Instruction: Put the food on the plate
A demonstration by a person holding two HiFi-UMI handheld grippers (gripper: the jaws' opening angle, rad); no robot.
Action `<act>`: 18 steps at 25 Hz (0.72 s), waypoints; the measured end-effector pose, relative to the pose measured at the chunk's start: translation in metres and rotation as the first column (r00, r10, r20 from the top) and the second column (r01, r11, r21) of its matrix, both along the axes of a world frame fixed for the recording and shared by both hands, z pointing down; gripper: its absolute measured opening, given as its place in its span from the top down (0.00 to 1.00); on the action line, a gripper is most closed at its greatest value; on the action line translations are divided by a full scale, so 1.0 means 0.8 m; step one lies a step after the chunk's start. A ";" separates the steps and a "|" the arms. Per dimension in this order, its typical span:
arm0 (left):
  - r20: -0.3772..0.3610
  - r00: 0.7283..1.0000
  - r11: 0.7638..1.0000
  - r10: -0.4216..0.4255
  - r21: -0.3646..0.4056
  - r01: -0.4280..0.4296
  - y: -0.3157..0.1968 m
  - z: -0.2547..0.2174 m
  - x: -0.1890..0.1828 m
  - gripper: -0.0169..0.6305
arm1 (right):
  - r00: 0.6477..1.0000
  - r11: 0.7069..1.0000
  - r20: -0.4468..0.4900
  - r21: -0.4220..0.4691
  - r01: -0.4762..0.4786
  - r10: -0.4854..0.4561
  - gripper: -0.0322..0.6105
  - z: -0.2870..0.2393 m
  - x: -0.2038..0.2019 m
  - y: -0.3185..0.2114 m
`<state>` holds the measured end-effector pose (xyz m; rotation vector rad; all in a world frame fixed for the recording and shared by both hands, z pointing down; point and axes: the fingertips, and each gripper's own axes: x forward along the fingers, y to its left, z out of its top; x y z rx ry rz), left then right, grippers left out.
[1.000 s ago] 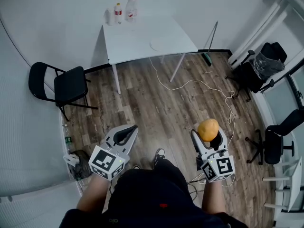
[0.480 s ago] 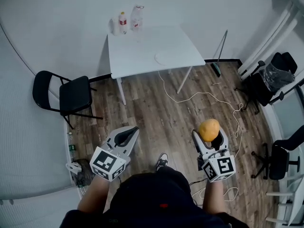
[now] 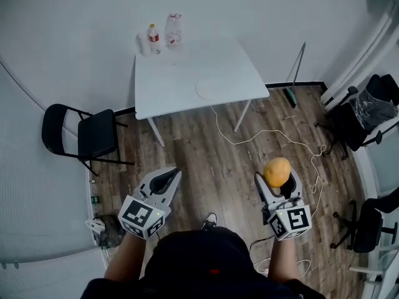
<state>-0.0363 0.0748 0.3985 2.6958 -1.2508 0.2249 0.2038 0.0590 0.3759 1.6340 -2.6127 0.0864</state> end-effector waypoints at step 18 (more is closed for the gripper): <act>-0.004 0.996 0.996 -0.086 0.000 0.086 -0.126 0.002 0.058 0.94 | 0.999 0.998 0.032 -0.054 0.042 -0.040 0.37 0.044 0.065 -0.126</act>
